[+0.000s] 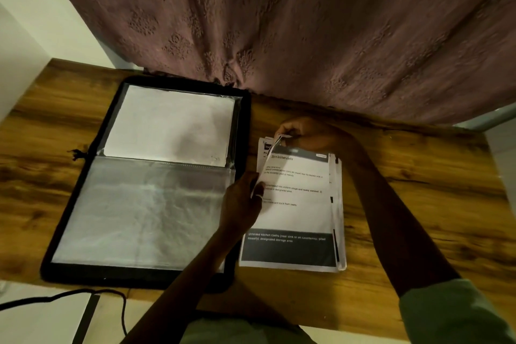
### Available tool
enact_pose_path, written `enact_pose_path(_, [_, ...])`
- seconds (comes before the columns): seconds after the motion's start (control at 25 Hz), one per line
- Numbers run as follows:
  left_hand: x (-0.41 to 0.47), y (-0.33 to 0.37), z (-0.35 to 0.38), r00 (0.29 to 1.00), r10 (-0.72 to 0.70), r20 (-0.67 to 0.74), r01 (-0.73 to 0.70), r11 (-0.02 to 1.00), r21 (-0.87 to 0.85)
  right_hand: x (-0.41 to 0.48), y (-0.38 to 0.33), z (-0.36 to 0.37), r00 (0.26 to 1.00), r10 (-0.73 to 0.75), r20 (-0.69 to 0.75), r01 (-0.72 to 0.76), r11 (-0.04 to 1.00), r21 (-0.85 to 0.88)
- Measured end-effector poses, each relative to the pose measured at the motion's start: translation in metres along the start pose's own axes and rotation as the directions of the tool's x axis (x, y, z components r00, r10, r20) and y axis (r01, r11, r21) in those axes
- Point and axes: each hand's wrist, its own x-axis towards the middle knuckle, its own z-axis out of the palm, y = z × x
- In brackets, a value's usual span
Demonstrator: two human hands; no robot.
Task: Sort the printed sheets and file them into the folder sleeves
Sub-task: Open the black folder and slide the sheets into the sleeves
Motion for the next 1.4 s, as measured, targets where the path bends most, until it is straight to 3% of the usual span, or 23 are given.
enact_pose_path(0.16, [-0.005,0.004,-0.009,0.997,0.073,-0.002,-0.073,0.991,-0.111,0.009,0.023,-0.01,0.979,0.157,0.131,-0.115,0.952,-0.282])
enact_pose_path(0.24, [-0.004,0.005,-0.018,0.999,0.038,0.036,-0.032,0.986,-0.164,0.007,0.031,-0.015,0.966,0.211,0.151,-0.155,0.936,-0.317])
enact_pose_path(0.32, [-0.003,0.004,-0.033,0.988,-0.017,0.156,0.055,0.969,-0.239,-0.004,0.024,-0.023,0.973,0.187,0.134,-0.156,0.965,-0.213])
enact_pose_path(0.44, [-0.01,-0.013,-0.063,0.919,-0.173,0.355,0.319,0.854,-0.411,-0.027,0.016,-0.043,0.975,0.209,0.077,-0.211,0.977,0.021])
enact_pose_path(0.52, [-0.019,-0.029,-0.08,0.903,-0.201,0.381,0.404,0.7,-0.589,-0.043,0.015,-0.053,0.978,0.21,-0.015,-0.2,0.949,0.243])
enact_pose_path(0.6, [-0.023,-0.036,-0.082,0.897,-0.229,0.378,0.442,0.464,-0.768,-0.052,0.022,-0.051,0.964,0.259,-0.059,-0.204,0.863,0.462])
enact_pose_path(0.64, [-0.023,-0.037,-0.078,0.891,-0.249,0.379,0.451,0.392,-0.802,-0.056,0.026,-0.045,0.953,0.297,-0.067,-0.221,0.826,0.519])
enact_pose_path(0.68, [-0.022,-0.034,-0.074,0.886,-0.27,0.377,0.458,0.388,-0.8,-0.058,0.032,-0.037,0.938,0.34,-0.07,-0.244,0.788,0.565])
enact_pose_path(0.8, [-0.016,-0.032,-0.067,0.911,-0.274,0.308,0.413,0.582,-0.701,-0.061,0.059,-0.002,0.886,0.461,-0.053,-0.32,0.688,0.651])
enact_pose_path(0.96, [-0.007,-0.043,-0.075,0.897,-0.334,0.29,0.442,0.677,-0.588,-0.08,0.086,0.062,0.792,0.61,-0.024,-0.399,0.547,0.736])
enact_pose_path(1.04, [-0.003,-0.046,-0.075,0.888,-0.328,0.322,0.455,0.724,-0.519,-0.09,0.091,0.084,0.756,0.653,-0.051,-0.406,0.528,0.746])
enact_pose_path(1.24, [0.0,-0.053,-0.076,0.909,-0.257,0.329,0.405,0.73,-0.551,-0.085,0.085,0.07,0.76,0.633,-0.148,-0.391,0.628,0.673])
enact_pose_path(1.4, [-0.002,-0.061,-0.081,0.899,-0.251,0.358,0.428,0.675,-0.601,-0.081,0.085,0.052,0.815,0.571,-0.101,-0.325,0.594,0.736])
